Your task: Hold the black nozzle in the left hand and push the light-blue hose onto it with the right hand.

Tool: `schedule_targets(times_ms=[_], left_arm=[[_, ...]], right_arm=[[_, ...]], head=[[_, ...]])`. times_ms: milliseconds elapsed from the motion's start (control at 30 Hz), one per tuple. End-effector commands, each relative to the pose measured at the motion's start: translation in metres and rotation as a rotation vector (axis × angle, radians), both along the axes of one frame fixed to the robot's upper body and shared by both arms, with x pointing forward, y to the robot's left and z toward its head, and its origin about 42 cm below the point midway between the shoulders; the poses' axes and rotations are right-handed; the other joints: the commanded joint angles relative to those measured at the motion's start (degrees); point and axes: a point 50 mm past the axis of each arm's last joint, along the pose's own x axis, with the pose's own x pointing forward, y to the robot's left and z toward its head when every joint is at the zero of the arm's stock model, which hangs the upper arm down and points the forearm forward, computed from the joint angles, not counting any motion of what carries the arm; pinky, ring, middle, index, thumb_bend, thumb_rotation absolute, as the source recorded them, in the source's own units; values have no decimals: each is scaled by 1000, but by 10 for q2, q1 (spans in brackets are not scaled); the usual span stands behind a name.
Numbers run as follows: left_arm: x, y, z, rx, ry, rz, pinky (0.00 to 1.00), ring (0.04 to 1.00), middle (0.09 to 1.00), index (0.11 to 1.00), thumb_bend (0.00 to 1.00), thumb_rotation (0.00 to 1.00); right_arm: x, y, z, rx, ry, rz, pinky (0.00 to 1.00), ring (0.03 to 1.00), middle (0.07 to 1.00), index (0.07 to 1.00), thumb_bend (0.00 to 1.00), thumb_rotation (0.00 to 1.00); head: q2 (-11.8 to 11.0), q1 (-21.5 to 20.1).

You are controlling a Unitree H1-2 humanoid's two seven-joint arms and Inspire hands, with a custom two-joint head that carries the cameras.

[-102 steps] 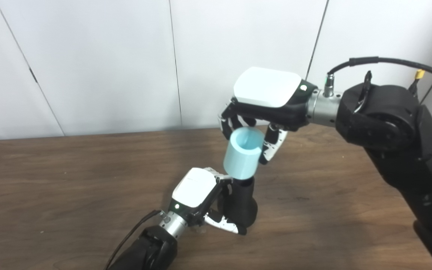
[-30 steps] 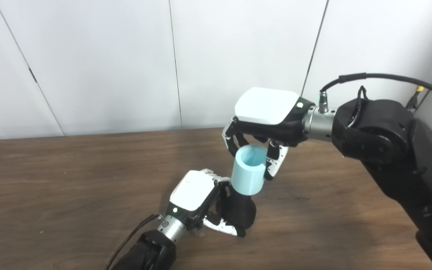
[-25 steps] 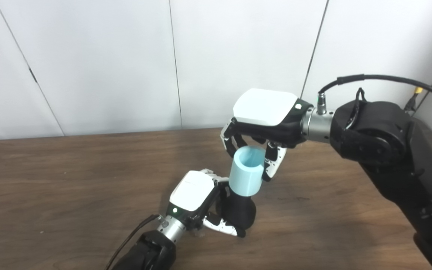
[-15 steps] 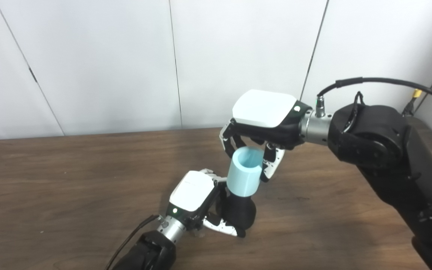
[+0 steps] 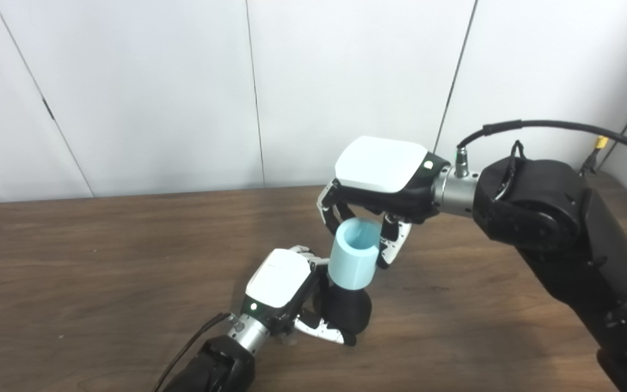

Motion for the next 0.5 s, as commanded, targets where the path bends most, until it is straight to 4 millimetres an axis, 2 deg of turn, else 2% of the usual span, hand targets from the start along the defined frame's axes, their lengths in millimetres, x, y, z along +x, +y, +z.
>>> schedule_targets(times_ms=[0, 233, 467], left_arm=[[-56, 45, -87, 230, 287, 74, 734, 537, 459, 507, 524, 0], [-56, 44, -86, 221, 287, 76, 713, 531, 452, 510, 523, 0], [-57, 43, -84, 223, 287, 76, 721, 538, 454, 511, 523, 0]], right_arm=[[0, 0, 15, 8, -69, 36, 152, 200, 415, 491, 525, 0], [0, 1, 7, 13, -32, 52, 174, 225, 459, 482, 529, 0], [-1, 0, 2, -16, -42, 66, 161, 218, 446, 489, 529, 0]], head=[[1, -1], [1, 0], [1, 3]])
